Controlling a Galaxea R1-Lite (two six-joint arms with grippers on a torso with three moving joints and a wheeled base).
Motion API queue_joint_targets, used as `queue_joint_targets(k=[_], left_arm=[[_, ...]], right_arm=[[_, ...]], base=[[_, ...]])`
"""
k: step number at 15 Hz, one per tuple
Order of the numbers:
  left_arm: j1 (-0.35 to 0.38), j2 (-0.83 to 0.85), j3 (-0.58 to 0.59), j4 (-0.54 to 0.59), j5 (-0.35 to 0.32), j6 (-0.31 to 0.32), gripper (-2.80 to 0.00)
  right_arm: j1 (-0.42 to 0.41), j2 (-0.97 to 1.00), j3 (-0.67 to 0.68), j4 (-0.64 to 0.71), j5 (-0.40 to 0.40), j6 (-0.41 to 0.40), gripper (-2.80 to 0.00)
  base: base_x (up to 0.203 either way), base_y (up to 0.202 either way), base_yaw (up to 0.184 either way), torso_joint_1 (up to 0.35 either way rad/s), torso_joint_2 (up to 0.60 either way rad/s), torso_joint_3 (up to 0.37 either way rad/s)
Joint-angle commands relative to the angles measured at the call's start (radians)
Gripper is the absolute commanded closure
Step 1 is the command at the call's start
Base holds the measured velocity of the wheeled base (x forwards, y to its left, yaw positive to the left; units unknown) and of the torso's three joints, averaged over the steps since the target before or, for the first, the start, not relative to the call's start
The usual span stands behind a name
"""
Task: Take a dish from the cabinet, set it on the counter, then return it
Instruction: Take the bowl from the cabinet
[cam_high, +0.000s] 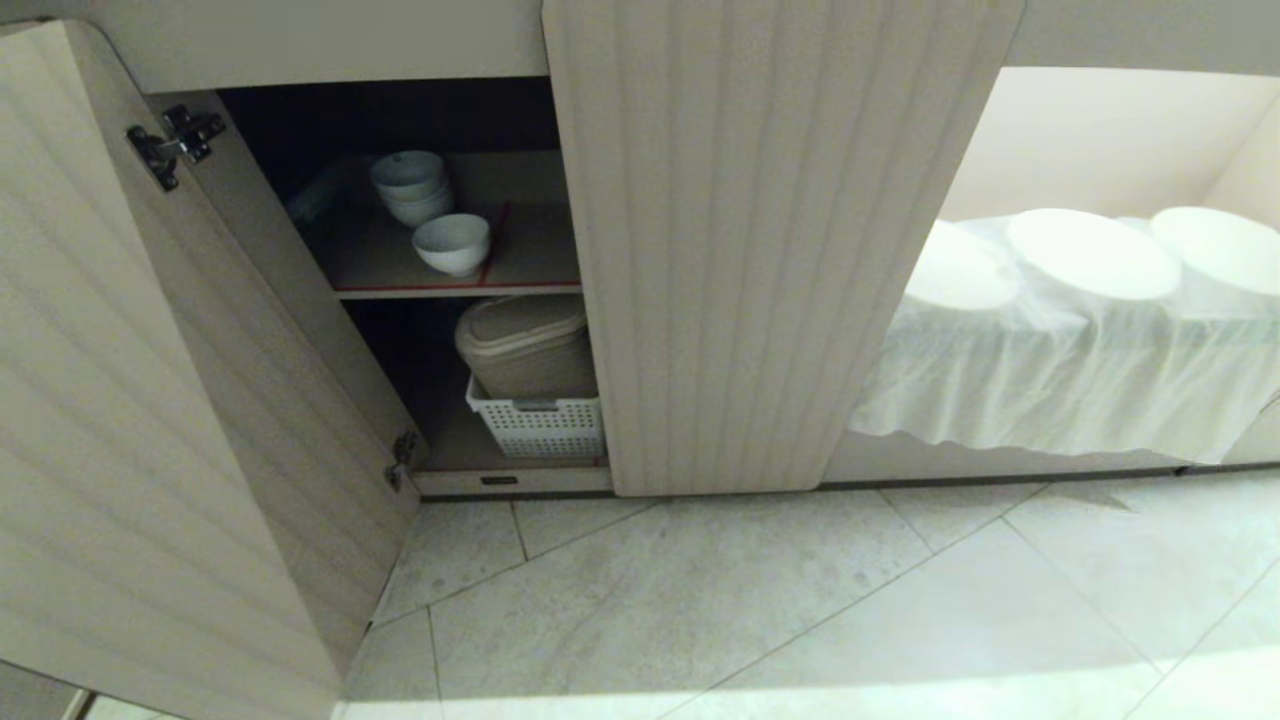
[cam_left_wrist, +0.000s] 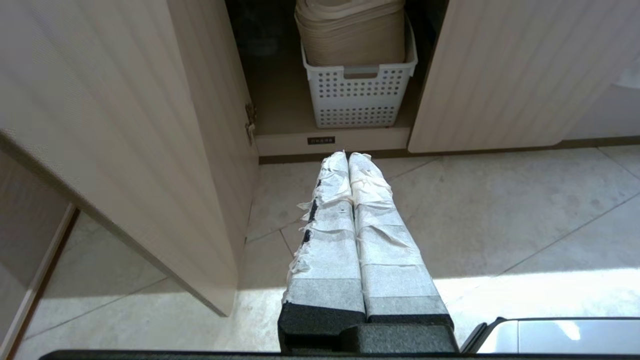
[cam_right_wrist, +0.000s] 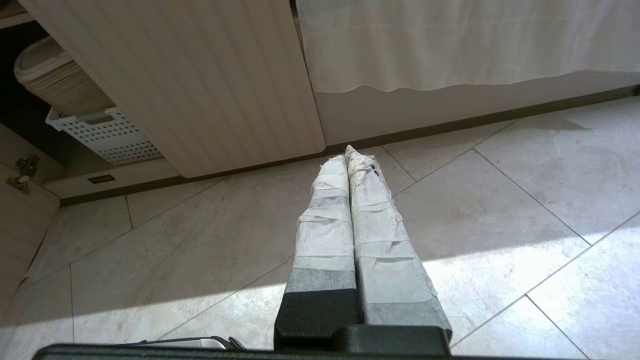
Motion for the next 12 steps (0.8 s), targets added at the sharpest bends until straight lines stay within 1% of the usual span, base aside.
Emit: queue_joint_targets(k=[1, 12], left_arm=[[0.000, 0.000, 0.000, 0.000, 0.000, 0.001, 0.00], [0.000, 0.000, 0.000, 0.000, 0.000, 0.001, 0.00]], right_arm=[[0.000, 0.001, 0.000, 0.000, 0.000, 0.001, 0.00], [0.000, 0.001, -0.001, 0.000, 0.000, 0.001, 0.00]], base=[[0.171, 0.000, 0.001, -0.006, 0.01, 0.008], [0.197, 0.000, -0.001, 0.002, 0.00, 0.002]])
